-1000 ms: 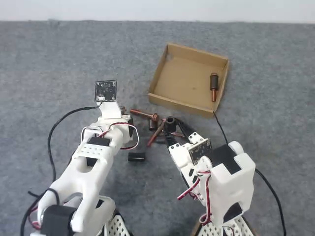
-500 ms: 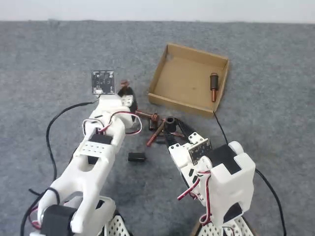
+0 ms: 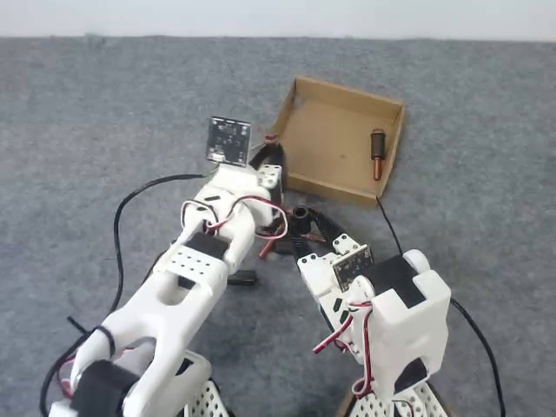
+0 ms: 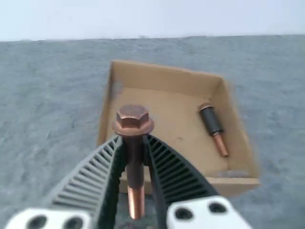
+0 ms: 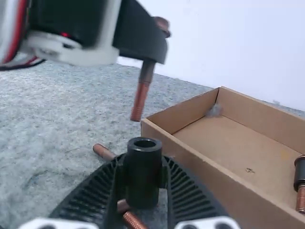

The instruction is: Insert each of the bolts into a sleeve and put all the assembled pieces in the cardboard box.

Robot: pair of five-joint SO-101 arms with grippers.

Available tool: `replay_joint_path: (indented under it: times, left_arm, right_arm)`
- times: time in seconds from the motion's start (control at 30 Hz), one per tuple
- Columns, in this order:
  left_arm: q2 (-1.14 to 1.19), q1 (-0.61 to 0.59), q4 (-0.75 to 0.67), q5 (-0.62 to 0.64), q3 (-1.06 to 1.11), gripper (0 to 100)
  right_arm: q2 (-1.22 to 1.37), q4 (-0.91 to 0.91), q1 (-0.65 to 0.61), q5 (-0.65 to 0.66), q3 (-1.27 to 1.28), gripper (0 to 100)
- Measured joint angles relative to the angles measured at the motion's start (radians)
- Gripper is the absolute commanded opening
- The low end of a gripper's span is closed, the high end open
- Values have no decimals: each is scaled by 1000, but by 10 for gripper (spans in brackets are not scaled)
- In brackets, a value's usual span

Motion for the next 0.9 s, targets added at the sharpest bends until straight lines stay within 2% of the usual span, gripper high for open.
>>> replay_joint_path:
  times: [0.33, 0.4, 0.53, 0.9]
  left_arm:
    - [-347, 60, 3, 0, 104, 11]
    - [-396, 60, 40, 0, 109, 11]
    - [-450, 60, 120, 0, 109, 11]
    - [-546, 138, 121, 40, 221, 11]
  right_arm:
    - [0, 0, 0, 0, 0, 6]
    - [0, 0, 0, 0, 0, 6]
    - [0, 0, 0, 0, 0, 6]
    - [0, 0, 0, 0, 0, 6]
